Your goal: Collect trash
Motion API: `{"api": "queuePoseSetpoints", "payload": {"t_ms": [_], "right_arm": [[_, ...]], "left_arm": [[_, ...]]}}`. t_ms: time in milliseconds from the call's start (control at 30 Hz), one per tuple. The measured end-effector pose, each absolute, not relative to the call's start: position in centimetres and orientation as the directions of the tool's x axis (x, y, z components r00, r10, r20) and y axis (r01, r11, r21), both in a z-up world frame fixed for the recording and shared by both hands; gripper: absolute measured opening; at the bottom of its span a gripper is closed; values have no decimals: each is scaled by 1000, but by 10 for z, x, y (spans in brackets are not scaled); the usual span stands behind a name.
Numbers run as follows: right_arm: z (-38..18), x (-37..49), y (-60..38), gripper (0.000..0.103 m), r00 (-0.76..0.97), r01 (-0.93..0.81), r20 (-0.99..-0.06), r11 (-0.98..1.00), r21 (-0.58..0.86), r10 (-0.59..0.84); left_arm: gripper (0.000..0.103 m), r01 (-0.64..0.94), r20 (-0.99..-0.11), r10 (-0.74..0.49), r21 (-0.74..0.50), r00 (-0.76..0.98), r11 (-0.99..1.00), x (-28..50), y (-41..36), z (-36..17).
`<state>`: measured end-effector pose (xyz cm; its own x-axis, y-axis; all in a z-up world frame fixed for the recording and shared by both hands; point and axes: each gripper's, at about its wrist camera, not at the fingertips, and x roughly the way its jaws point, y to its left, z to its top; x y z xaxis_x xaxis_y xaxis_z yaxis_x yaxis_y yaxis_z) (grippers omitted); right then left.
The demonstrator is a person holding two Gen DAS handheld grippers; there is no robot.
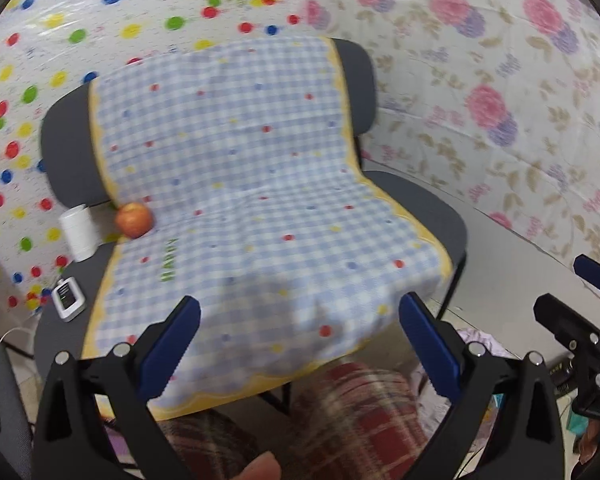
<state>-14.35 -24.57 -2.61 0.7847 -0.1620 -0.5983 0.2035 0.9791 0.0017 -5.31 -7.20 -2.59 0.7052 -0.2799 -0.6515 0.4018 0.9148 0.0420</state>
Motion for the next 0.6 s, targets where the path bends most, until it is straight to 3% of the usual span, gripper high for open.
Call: {"api": "queuePoseSetpoints", "payload": {"t_ms": [333,600], "right_arm": [[-5,-96,-192,94,806,64,-589,998,-5,-55],[-7,-85,-179,94,809,65,-585,998,-17,-63]], "left_arm": [[97,239,-651,-114,107,750,965,-39,-13,-17],[97,197,-654,-75,115,753,974,-28,6,-24]]}}
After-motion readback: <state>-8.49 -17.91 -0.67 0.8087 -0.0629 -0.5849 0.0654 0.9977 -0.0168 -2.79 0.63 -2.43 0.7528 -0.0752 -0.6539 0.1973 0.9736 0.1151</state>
